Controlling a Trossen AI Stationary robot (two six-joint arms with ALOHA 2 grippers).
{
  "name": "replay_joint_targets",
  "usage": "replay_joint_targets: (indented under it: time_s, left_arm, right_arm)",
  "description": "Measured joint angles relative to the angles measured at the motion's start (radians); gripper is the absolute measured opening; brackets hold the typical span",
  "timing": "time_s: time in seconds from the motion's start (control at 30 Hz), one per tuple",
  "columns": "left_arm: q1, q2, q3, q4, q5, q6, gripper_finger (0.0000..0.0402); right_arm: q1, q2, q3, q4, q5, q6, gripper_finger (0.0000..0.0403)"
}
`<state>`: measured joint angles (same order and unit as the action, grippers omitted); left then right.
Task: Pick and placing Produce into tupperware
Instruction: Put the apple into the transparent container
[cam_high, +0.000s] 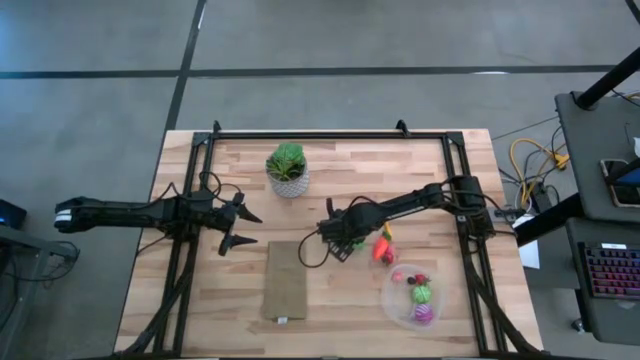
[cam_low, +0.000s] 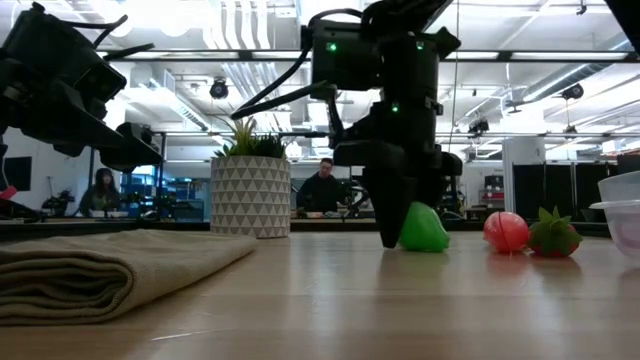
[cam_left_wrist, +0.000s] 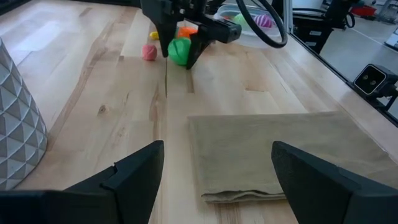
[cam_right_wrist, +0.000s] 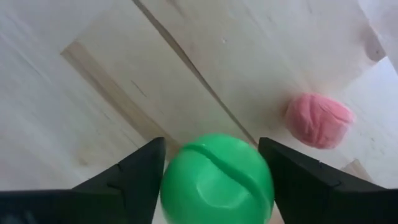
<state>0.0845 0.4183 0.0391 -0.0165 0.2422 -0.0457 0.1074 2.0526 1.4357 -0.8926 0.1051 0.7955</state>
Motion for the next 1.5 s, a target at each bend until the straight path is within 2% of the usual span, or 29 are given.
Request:
replay_joint_targets:
  time_s: [0.23, 0.53, 0.7, 0.87, 1.1, 1.5]
  left_arm:
    - [0.0, 0.0, 0.0, 0.0, 0.0, 0.0, 0.0283]
    - [0.0, 0.0, 0.0, 0.0, 0.0, 0.0, 0.0283]
    - [0.0, 0.0, 0.0, 0.0, 0.0, 0.0, 0.0283]
    - [0.0, 0.0, 0.0, 0.0, 0.0, 0.0, 0.0283]
    - [0.0, 0.0, 0.0, 0.0, 0.0, 0.0, 0.0283]
    - [0.0, 0.0, 0.0, 0.0, 0.0, 0.0, 0.0283]
  right_arm:
    - [0.001, -0.001, 0.0, -0.082, -0.009, -0.001, 0.0233]
    - [0.002, -0.003, -0.002, -0.122, -0.03, -0.009, 0.0249]
    - [0.006, -0.04, 0.009, -0.159, -0.029, -0.012, 0.0233]
    - [0.006, -0.086, 0.01, -0.156, -0.005, -0.015, 0.0219]
    - [0.003, -0.077, 0.009, -0.155, 0.001, -0.03, 0.0229]
    - [0.003, -0.106, 0.005, -0.173, -0.003, -0.038, 0.022]
